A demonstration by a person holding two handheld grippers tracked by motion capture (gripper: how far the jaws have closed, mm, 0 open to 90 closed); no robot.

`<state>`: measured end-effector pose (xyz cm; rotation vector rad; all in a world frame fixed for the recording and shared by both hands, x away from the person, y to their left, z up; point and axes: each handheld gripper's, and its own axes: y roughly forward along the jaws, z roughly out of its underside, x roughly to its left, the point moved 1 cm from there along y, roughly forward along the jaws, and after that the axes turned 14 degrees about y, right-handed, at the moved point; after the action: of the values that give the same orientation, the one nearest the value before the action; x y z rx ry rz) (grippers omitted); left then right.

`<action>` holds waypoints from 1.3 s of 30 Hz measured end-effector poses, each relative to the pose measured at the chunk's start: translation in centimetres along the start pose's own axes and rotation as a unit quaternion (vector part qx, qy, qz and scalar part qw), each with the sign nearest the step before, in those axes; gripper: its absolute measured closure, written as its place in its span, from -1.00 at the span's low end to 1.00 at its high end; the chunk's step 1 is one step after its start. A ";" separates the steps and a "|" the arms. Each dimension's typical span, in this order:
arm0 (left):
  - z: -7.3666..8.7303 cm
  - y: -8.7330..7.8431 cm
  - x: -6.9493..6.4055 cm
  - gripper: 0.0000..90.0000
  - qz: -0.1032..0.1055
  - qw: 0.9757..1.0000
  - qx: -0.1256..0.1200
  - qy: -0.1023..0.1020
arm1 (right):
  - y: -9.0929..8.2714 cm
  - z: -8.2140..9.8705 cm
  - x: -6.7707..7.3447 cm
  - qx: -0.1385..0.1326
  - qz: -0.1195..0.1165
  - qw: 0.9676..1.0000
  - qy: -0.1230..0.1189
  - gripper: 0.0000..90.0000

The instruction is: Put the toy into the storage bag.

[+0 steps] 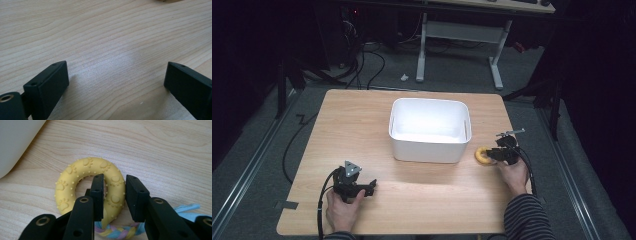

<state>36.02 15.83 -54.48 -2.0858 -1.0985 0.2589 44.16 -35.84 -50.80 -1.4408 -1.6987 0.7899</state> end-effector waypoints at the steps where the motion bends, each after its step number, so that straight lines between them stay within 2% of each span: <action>1: 0.0 0.0 0.0 -0.86 0.000 1.000 0.000 0.000 | 0.0 0.0 0.0 0.000 0.000 1.000 0.000 0.55; 8: 0.0 0.0 0.0 -0.86 0.000 1.000 0.000 0.000 | -0.7 0.0 0.1 -0.010 -0.005 1.000 -0.012 0.56; 30: 0.0 -0.1 0.0 -0.84 0.001 1.000 -0.001 0.000 | -5.7 0.5 -0.3 -0.050 -0.029 0.998 -0.028 0.56; 31: 0.0 -0.1 0.0 -0.84 0.001 1.000 -0.001 0.000 | -6.2 0.6 -0.3 -0.058 -0.036 0.997 -0.027 0.56; 39: 0.0 -0.1 0.0 -0.83 0.001 1.000 -0.002 0.000 | -7.9 1.0 -0.4 -0.074 -0.055 0.995 -0.023 0.56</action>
<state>35.95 15.84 -54.45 -2.0894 -1.0986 0.2589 39.28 -37.55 -44.72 -1.4226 -1.8888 0.6532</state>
